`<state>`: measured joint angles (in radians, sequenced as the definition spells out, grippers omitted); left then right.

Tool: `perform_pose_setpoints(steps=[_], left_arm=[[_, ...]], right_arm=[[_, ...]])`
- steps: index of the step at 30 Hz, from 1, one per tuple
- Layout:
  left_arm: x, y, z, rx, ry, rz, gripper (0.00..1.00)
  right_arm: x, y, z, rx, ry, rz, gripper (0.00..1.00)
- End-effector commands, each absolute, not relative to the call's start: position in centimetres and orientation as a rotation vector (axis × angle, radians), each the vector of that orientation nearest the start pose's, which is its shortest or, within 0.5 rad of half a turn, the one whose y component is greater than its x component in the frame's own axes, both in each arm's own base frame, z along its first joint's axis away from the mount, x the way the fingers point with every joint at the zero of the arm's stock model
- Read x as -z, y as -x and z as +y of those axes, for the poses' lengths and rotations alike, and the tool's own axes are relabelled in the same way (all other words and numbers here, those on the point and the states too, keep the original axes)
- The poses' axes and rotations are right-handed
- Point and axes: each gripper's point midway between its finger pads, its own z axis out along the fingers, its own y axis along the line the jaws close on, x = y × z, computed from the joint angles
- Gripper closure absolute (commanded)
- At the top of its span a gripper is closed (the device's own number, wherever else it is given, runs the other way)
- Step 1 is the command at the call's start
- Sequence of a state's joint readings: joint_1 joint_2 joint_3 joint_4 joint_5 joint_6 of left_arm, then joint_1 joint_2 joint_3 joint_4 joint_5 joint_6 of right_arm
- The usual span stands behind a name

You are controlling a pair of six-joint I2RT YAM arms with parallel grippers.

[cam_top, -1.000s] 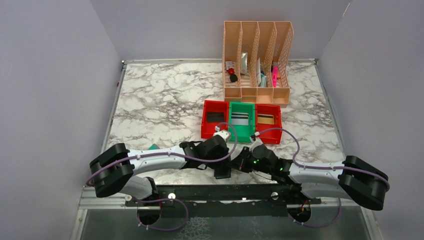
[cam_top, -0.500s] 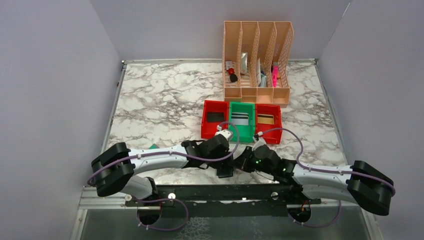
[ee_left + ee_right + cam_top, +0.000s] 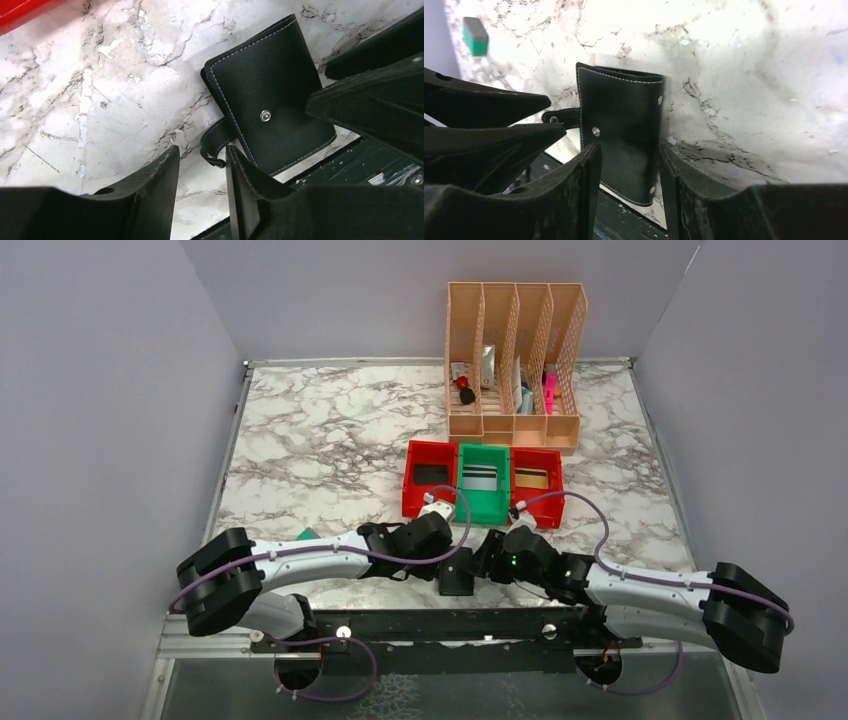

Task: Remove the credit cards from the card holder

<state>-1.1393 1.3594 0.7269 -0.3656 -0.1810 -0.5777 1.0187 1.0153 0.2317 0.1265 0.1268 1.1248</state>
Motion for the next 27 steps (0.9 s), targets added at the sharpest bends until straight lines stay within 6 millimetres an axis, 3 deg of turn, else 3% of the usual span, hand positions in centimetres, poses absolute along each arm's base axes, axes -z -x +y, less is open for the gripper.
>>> perform_pose_setpoints(steps=[1,5,9,12,14,19,22,27], left_arm=[[-4.8,-14.3,-26.6,0.375,-0.625,2.495,0.56],[-4.4,-14.5,-26.8,0.369,-0.608,2.5,0.53],[-4.2,-14.7,-27.3,0.383,-0.593,2.492,0.52],[-4.4,-15.0,-27.3,0.384,-0.576,2.484,0.52],[-4.6,-15.2,-27.3,0.384,-0.557,2.473,0.46],[-5.4,-15.6,-27.2,0.404,-0.525,2.44,0.35],[-5.8,-16.1,-27.2,0.429,-0.517,2.432,0.3],[-6.9,-17.3,-27.2,0.473,-0.507,2.411,0.23]], right_arm=[[-5.5,-15.5,23.1,-0.746,-0.166,2.402,0.45],[-8.7,-17.0,20.9,-0.599,-0.125,2.319,0.28],[-12.6,-19.7,16.1,-0.318,-0.172,2.17,0.14],[-15.4,-21.6,13.1,-0.153,-0.207,2.094,0.12],[-16.3,-23.2,11.4,-0.088,-0.237,2.091,0.1],[-15.6,-27.4,9.1,-0.234,-0.303,2.162,0.08],[-14.3,-28.8,8.8,-0.324,-0.365,2.209,0.07],[-12.0,-30.9,8.2,-0.322,-0.413,2.264,0.06]])
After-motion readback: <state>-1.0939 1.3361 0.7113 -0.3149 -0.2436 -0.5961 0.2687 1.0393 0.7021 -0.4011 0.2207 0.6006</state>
